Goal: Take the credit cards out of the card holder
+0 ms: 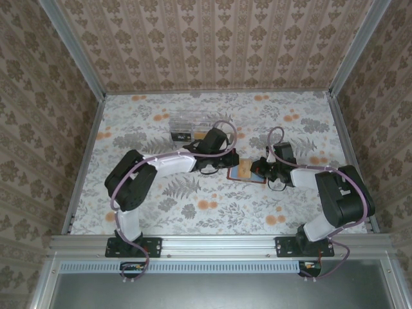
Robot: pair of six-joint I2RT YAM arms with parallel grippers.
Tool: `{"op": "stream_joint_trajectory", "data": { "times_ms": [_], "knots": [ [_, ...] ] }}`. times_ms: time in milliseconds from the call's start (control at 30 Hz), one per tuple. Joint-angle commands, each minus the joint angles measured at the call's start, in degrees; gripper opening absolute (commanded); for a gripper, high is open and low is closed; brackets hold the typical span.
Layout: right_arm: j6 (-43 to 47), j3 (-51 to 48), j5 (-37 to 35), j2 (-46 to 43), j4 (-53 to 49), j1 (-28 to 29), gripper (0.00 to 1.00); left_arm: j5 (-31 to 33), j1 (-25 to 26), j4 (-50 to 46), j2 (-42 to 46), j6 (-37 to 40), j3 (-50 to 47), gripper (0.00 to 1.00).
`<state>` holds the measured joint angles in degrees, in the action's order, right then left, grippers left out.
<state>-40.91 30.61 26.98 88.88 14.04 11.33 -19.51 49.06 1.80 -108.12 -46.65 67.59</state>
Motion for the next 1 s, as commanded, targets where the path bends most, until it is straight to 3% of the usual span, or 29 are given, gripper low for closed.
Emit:
{"op": "stream_joint_trajectory", "data": {
  "times_ms": [0, 400, 967],
  "knots": [
    [0.39, -0.55, 0.61, 0.79, -0.68, 0.5, 0.0, 1.08, 0.54, -5.42, -3.84, 1.13, 1.35, 0.0],
    [1.18, -1.24, -1.24, 0.13, -1.98, 0.53, 0.0, 7.08, 2.17, -14.05, -7.6, -1.05, 2.5, 0.0],
    [1.97, -5.55, -3.0, -3.71, -4.81, -5.12, 0.0, 7.1, 0.55, -11.99, -5.0, -2.56, -3.91, 0.0]
  ]
}}
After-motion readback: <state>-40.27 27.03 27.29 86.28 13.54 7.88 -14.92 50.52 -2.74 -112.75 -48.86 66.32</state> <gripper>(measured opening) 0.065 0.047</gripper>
